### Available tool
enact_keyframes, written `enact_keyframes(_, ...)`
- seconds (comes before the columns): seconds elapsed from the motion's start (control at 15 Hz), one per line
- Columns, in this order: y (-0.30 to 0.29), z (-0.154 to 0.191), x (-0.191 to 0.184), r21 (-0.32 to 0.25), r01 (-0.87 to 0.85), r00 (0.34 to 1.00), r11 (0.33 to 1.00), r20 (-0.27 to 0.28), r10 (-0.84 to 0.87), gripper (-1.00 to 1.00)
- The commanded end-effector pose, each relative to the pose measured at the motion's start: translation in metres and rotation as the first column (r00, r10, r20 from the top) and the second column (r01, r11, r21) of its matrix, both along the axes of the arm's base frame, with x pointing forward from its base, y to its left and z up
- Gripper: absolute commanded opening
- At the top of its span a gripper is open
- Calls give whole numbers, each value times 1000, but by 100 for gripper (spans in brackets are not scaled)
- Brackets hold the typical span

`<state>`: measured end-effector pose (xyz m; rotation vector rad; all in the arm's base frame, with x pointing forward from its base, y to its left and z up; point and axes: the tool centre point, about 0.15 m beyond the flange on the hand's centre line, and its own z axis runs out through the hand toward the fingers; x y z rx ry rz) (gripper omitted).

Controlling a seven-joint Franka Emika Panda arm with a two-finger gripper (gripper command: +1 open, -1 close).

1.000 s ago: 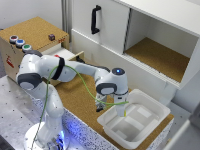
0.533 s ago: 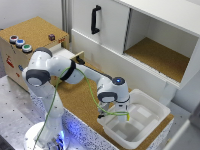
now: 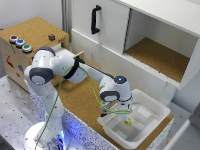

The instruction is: Move to the box and place the yellow object

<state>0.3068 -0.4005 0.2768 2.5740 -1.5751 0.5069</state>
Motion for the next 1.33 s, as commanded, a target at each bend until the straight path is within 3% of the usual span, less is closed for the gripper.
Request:
enact_keyframes(0.0,7,14,-13,37,-6,1000,999,23,5,100)
enact_keyframes(0.4,7,14,-13,37,-6,1000,999,23,5,100)
enact_keyframes(0.47,1,4,-2,2,1,1000,1000,1,-1,100)
enact_keyframes(0.6,50,41,-8,-29,47,995,998,87,-45,100)
enact_keyframes(0.8,102,75,-21,-85,12,995,996,102,-3,100)
enact_keyframes(0.87,119,86,-28,-78,-9,994,997,105,17,100)
enact_keyframes(0.93,137,98,-35,-117,-45,992,992,110,58,100)
enact_keyframes(1.07,163,134,-49,-187,-36,979,982,189,72,100)
enact_keyframes(1.13,176,150,-55,-192,-56,970,980,223,99,100)
enact_keyframes(1.27,202,160,-60,-136,-181,957,974,204,206,100)
